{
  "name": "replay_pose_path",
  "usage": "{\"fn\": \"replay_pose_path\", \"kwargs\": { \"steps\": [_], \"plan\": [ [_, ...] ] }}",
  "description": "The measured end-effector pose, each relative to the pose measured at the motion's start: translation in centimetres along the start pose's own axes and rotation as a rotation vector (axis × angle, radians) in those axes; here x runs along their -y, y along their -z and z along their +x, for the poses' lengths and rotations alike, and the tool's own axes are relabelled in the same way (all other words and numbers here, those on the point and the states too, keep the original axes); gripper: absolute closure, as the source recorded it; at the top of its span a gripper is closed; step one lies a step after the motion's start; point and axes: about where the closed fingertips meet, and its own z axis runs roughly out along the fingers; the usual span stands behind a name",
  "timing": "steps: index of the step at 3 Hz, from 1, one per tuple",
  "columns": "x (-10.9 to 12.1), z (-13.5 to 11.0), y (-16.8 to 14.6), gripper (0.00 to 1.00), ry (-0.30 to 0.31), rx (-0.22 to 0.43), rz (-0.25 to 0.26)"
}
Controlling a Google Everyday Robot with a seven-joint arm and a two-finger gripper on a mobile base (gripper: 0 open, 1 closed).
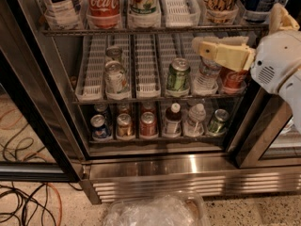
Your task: Pick orange can from top shelf of fridge
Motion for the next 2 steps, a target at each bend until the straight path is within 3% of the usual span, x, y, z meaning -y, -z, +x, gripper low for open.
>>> {"fn": "replay_pose_path", "kwargs": {
  "steps": [1,2],
  "plan": [
    [0.1,0.47,-1.74,0.0,-0.009,-0.001,-0.037],
    [0.43,0.53,-2.51,0.0,-0.004,0.0,-0.034]
  ]
}}
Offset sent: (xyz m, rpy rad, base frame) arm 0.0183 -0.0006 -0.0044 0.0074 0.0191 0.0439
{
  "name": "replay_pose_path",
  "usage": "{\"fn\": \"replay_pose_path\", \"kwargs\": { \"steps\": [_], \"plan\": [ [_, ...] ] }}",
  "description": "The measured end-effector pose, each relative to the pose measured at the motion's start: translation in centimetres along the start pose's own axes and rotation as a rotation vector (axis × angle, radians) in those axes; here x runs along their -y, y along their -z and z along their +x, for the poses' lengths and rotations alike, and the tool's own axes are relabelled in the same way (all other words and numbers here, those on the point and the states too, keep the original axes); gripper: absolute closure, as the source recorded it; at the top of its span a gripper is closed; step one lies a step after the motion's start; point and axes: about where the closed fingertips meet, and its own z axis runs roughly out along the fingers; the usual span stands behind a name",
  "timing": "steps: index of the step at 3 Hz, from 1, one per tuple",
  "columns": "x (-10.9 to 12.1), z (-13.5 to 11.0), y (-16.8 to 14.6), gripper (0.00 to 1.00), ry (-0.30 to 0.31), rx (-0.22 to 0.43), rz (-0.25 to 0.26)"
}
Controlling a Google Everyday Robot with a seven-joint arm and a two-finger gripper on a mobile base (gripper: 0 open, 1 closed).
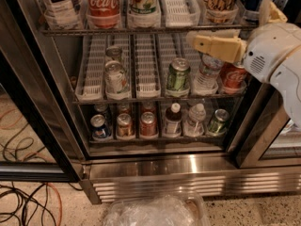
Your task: Pick orange can from top shelf of fridge
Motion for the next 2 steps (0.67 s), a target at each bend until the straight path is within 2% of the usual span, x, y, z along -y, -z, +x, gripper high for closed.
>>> {"fn": "replay_pose_path", "kwargs": {
  "steps": [2],
  "plan": [
    [1.7,1.9,-1.4,0.0,-0.025,-0.025,0.023]
  ]
}}
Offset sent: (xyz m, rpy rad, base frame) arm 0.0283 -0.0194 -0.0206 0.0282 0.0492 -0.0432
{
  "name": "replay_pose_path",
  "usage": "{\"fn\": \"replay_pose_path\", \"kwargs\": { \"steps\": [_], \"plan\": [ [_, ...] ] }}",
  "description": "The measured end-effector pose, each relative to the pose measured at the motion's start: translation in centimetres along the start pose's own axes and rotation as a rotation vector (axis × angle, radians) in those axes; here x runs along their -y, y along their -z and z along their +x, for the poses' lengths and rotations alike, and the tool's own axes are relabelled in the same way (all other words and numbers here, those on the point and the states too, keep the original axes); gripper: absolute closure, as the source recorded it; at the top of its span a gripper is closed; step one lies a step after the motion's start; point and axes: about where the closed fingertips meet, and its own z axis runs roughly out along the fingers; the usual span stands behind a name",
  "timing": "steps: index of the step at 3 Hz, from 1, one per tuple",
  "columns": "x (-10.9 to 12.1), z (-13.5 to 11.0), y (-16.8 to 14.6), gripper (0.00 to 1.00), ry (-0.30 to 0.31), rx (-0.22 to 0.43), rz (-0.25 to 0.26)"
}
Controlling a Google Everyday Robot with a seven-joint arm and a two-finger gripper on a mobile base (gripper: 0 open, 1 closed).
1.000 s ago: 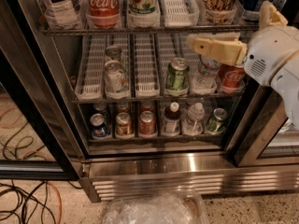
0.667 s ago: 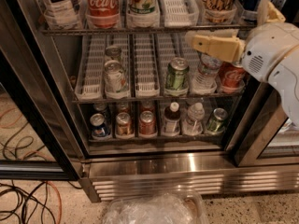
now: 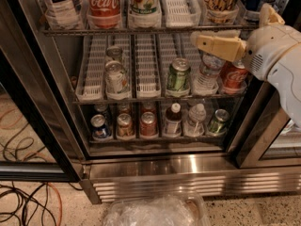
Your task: Pick orange can from top shelf of fridge
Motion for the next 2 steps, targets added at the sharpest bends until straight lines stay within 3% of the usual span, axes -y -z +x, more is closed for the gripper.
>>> {"fn": "replay_pose_path", "kwargs": {
  "steps": [1,2],
  "plan": [
    [1.86,-0.68,-0.4,0.0,0.027,0.014,0.02],
    [1.85,-0.69,-0.4,0.0,0.027,0.014,0.02]
  ]
}}
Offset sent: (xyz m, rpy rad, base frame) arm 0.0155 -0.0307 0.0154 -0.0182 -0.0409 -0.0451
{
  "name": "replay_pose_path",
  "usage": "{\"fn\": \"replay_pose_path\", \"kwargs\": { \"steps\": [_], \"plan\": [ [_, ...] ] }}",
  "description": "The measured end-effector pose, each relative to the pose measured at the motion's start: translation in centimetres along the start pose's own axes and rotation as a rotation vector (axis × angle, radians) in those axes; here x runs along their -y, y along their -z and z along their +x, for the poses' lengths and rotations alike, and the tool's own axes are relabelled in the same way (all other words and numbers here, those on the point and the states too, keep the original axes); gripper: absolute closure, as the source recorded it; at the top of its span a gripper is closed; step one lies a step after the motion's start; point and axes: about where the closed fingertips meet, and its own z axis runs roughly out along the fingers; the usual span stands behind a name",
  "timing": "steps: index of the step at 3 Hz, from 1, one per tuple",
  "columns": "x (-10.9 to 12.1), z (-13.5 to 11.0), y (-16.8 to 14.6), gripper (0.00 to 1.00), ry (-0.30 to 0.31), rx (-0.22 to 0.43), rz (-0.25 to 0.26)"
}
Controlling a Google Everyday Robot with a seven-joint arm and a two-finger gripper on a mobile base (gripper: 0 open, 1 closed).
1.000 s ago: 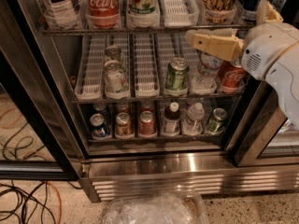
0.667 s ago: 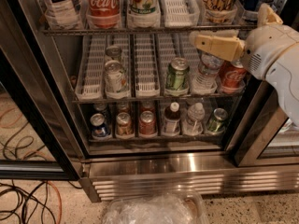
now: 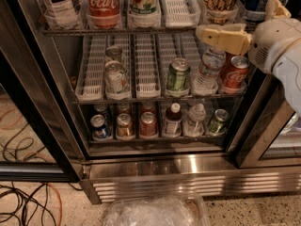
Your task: Pick orange can from top shelf of fridge
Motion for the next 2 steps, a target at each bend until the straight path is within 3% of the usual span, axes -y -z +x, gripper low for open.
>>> {"fn": "replay_pose_path", "kwargs": {
  "steps": [1,2],
  "plan": [
    [0.0,0.0,0.0,0.08,0.0,0.0,0.0],
    [-0.01,-0.01,-0.01,0.25,0.0,0.0,0.0]
  ]
}}
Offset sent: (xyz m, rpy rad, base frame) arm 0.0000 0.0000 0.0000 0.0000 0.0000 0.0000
